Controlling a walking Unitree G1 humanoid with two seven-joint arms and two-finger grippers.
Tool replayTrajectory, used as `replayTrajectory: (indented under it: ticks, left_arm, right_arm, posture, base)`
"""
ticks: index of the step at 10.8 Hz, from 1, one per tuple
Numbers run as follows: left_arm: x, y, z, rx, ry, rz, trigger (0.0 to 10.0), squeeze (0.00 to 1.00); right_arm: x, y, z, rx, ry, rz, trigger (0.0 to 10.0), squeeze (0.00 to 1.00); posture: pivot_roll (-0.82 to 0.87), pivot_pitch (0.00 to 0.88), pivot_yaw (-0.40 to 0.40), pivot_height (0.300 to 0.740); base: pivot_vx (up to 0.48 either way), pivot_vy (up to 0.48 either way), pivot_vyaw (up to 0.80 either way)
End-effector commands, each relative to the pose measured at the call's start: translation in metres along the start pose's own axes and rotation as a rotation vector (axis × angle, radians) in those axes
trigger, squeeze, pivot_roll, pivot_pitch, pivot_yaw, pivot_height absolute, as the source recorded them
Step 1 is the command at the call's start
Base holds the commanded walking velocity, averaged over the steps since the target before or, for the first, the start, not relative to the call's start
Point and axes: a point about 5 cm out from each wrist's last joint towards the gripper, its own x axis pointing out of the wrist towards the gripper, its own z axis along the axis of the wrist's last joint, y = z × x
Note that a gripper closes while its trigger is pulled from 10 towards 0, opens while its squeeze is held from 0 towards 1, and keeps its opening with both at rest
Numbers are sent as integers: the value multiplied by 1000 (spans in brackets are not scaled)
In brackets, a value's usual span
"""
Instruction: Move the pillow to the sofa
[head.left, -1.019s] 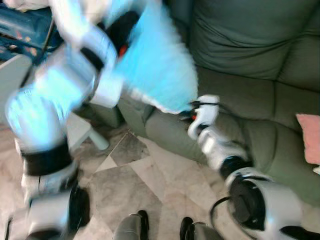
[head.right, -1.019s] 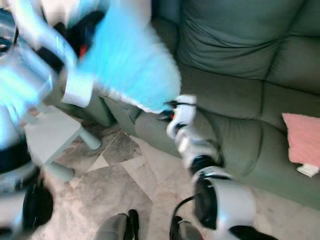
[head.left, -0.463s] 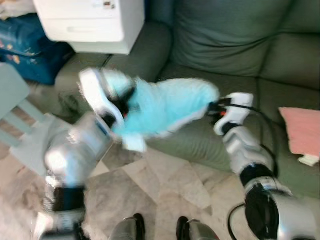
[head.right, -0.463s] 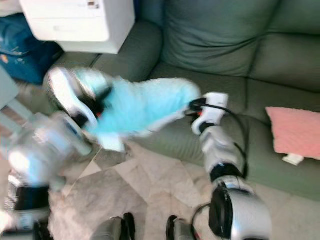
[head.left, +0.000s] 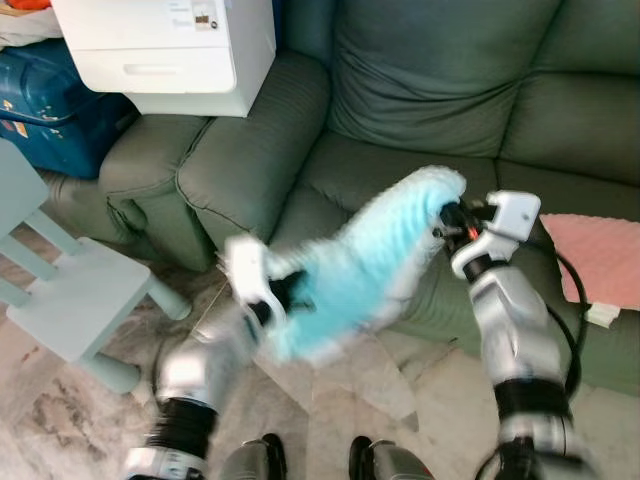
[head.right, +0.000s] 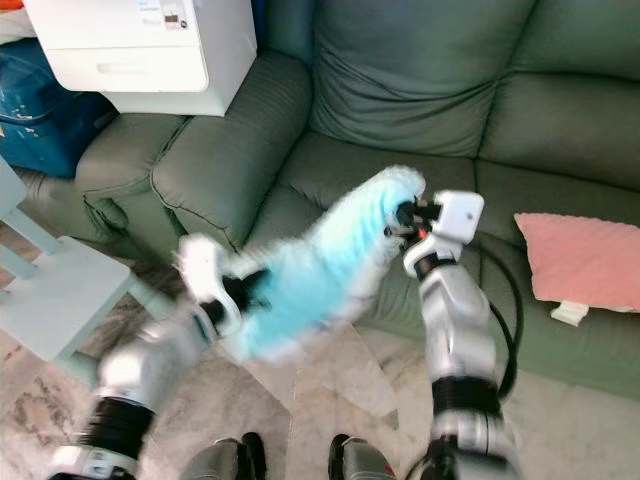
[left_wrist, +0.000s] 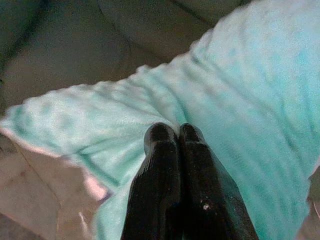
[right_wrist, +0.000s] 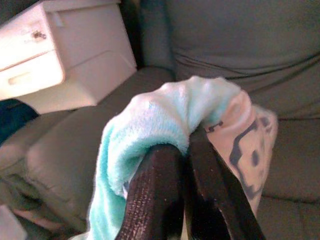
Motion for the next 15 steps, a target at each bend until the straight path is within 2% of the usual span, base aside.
replayTrajectory:
  ticks: [1,2,3,4,6,10,15]
  left_arm:
    - [1,-1,6,27,-23,-18,10000,0]
    - [4,4,0,20,-17,7,10000,0]
    - [8,12,-7,31,-15,42,10000,0]
    - [15,9,-4,44,-33,42,10000,0]
    - [26,4,10,58,-82,59,10000,0]
    - [35,-3,22,58,-127,39,10000,0]
    - [38,-7,23,21,-153,-37,10000,0]
  right_arm:
    - [0,7,2,-2,0,22,0,0]
    - [-12,14,-3,2,22,34,0,0]
    - [-33,25,-11,-21,62,54,0,0]
    - [-43,29,-13,-19,68,39,0,0]
    - [-53,38,-11,-59,86,69,0,0]
    - [-58,40,-7,-67,116,41,0,0]
    - [-55,45,0,-72,108,49,0,0]
  posture:
    - [-195,137,15,740]
    - [-230,132,21,740]
    - [-254,133,25,740]
    - [-277,130,24,740]
    - [-298,129,29,740]
    - [-306,125,33,740]
    - [-307,125,34,740]
  base:
    - [0,0,0]
    - [0,0,0]
    - [0,0,0]
    - [0,0,0]
    - [0,0,0]
    - [0,0,-800]
    - [0,0,-800]
